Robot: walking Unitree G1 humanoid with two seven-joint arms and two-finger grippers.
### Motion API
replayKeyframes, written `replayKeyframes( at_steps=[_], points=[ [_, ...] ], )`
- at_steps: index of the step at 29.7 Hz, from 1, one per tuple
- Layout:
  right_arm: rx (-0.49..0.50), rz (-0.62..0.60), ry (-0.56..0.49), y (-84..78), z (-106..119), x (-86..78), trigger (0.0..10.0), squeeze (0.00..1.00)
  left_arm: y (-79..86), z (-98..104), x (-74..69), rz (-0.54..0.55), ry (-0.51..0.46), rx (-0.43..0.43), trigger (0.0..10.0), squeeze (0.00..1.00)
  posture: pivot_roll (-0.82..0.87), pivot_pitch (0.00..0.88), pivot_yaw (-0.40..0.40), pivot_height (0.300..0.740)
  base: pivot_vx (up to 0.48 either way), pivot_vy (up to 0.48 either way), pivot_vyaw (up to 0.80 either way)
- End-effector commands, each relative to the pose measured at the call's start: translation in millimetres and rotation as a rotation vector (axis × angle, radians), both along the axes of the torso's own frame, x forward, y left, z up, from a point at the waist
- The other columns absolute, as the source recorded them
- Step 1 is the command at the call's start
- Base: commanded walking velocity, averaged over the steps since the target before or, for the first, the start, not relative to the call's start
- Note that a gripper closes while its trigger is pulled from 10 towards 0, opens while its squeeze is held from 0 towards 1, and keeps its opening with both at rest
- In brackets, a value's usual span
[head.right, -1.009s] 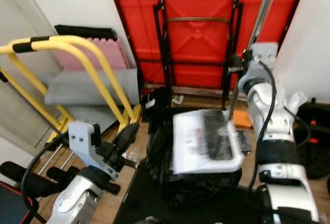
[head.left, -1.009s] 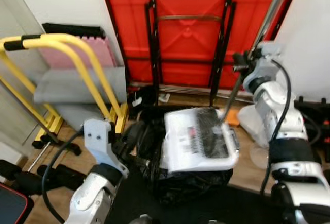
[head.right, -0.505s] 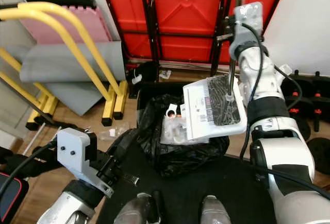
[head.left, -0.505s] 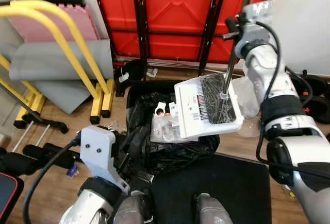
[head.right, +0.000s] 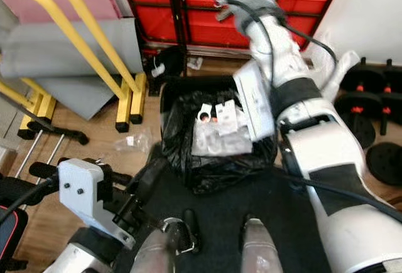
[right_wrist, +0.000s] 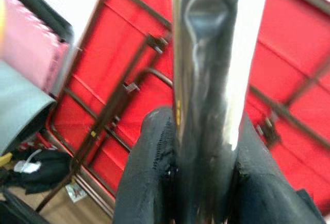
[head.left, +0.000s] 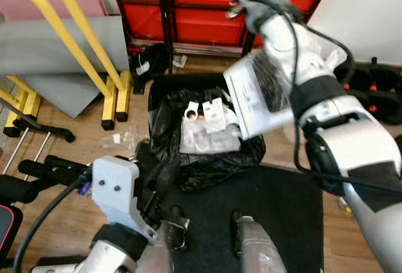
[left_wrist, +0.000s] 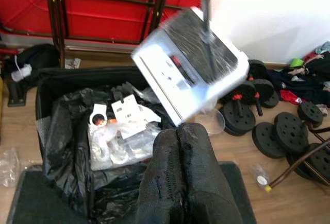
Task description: Sweep floor
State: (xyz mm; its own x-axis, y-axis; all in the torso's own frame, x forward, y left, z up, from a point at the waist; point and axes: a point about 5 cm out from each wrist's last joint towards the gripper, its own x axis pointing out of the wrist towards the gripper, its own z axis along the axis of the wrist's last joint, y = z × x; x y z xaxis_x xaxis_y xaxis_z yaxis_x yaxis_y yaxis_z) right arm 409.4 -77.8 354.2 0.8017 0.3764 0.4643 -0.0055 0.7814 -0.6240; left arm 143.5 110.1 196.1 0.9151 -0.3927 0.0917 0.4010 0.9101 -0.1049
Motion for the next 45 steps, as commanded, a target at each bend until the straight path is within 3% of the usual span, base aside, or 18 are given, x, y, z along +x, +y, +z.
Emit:
replayKeyframes(
  at_steps=[1,4,9,19,22,24,25,26,27,29,32,34,37,38,39,40,43,45],
  points=[
    [-0.078,0.068,-0.137,20.4,22.1,-11.6,10.0,0.0,0.9,-2.0,-2.8,0.029,0.027,0.01,10.0,0.0,-0.02,0.389,-0.035,0.74,0.0,0.0,0.0],
    [-0.119,0.074,-0.158,27.8,21.4,-13.3,10.0,0.0,1.2,-2.1,-2.6,0.032,0.028,0.011,10.0,0.0,-0.02,0.387,-0.036,0.74,0.0,0.0,0.0],
    [-0.173,0.012,-0.213,25.1,23.1,-12.4,10.0,0.0,1.2,-2.0,-1.7,0.04,0.033,0.011,10.0,0.0,-0.03,0.382,-0.035,0.74,0.0,0.0,0.0],
    [-0.091,-0.008,-0.177,12.8,23.7,-8.0,10.0,0.0,0.3,-1.8,0.0,0.04,0.037,0.014,10.0,0.0,-0.03,0.369,-0.029,0.74,0.0,0.0,0.0],
    [0.025,0.002,-0.104,-0.7,20.0,-3.7,10.0,0.0,0.1,-2.7,2.6,0.042,0.037,0.021,10.0,0.0,-0.03,0.351,-0.028,0.74,0.0,0.0,0.0],
    [0.268,0.053,0.065,-22.0,4.5,3.6,10.0,0.0,3.5,-6.2,9.7,0.073,0.049,0.017,10.0,0.0,-0.04,0.316,-0.028,0.74,0.0,0.0,0.0],
    [0.268,0.053,0.065,-22.0,4.5,3.6,10.0,0.0,3.5,-6.2,9.7,0.073,0.049,0.017,10.0,0.0,-0.04,0.316,-0.028,0.74,0.0,0.0,0.0],
    [0.396,0.094,0.152,-32.3,-6.9,6.4,10.0,0.0,7.6,-8.4,14.4,0.105,0.057,0.012,10.0,0.0,-0.05,0.301,-0.026,0.74,0.0,0.0,0.0],
    [0.396,0.094,0.152,-32.3,-6.9,6.4,10.0,0.0,7.6,-8.4,14.4,0.105,0.057,0.012,10.0,0.0,-0.05,0.301,-0.026,0.74,0.0,0.0,0.0],
    [0.516,0.143,0.24,-46.2,-27.3,5.9,10.0,0.0,15.4,-12.5,23.6,0.154,0.064,0.01,10.0,0.0,-0.06,0.26,-0.018,0.74,0.0,0.0,0.0],
    [0.526,0.153,0.259,-52.7,-37.8,2.4,10.0,0.0,19.6,-14.3,28.6,0.173,0.062,0.015,10.0,0.0,-0.06,0.26,-0.018,0.74,0.0,0.0,0.0],
    [0.482,0.109,0.268,-61.9,-67.4,-9.6,10.0,0.0,26.6,-20.2,37.4,0.201,0.081,0.011,10.0,0.0,-0.09,0.203,-0.009,0.74,0.0,0.0,0.0],
    [0.482,0.109,0.268,-61.9,-67.4,-9.6,10.0,0.0,26.6,-20.2,37.4,0.201,0.081,0.011,10.0,0.0,-0.09,0.203,-0.009,0.74,0.0,0.0,0.0],
    [0.458,0.077,0.284,-65.8,-97.6,-29.0,10.0,0.0,34.2,-25.5,44.3,0.233,0.098,0.009,10.0,0.0,-0.11,0.177,-0.004,0.74,0.0,0.0,0.0],
    [0.458,0.077,0.284,-65.8,-97.6,-29.0,10.0,0.0,34.2,-25.5,44.3,0.233,0.098,0.009,10.0,0.0,-0.11,0.177,-0.004,0.74,0.0,0.0,0.0],
    [0.448,0.074,0.301,-62.5,-115.1,-46.4,10.0,0.0,38.0,-28.4,47.4,0.249,0.104,0.008,10.0,0.0,-0.11,0.151,-0.004,0.74,0.0,0.0,0.0],
    [0.45,0.084,0.323,-60.1,-124.3,-59.4,10.0,0.0,40.3,-30.3,49.6,0.258,0.107,0.006,10.0,0.0,-0.11,0.151,-0.004,0.74,0.0,0.0,0.0],
    [0.435,0.109,0.348,-56.4,-137.5,-90.5,10.0,0.0,44.9,-35.2,53.9,0.274,0.111,0.008,10.0,0.0,-0.13,0.105,0.001,0.74,0.0,0.0,0.0]
  ],
)
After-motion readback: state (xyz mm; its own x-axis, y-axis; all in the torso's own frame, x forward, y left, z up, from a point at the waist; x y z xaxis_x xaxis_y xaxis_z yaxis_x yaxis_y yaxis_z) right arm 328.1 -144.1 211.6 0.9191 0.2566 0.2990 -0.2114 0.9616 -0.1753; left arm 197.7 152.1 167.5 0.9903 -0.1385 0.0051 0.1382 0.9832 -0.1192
